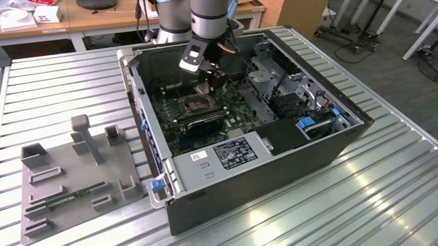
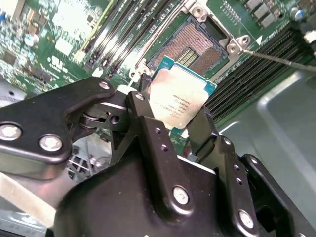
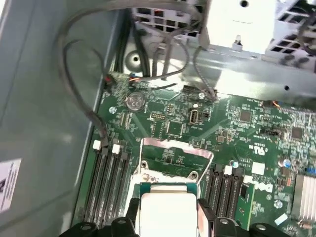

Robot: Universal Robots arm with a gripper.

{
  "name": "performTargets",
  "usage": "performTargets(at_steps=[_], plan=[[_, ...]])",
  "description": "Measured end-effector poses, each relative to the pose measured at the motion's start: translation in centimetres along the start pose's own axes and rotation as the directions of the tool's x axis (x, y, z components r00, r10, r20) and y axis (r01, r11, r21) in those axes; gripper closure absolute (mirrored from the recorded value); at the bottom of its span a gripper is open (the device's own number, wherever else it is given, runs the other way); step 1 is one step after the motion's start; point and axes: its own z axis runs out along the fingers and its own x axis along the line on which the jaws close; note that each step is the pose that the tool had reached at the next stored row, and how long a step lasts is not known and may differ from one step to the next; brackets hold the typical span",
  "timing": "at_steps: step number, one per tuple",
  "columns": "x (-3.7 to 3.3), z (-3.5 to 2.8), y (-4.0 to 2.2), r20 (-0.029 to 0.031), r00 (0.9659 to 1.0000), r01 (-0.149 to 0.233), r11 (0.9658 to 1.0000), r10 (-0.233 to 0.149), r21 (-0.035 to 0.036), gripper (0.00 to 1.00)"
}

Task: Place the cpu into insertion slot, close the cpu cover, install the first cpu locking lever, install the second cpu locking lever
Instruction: 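Place the cpu into insertion slot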

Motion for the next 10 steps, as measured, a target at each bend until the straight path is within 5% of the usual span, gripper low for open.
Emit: performTargets(at_steps=[4,10], plan=[[-0.01,0.06,-0.01,0.0059,0.9978,-0.066,0.9978,0.066,-0.0021,0.46],[0.00,0.06,-0.01,0.0061,0.9976,-0.069,0.9976,0.069,-0.0022,0.46]])
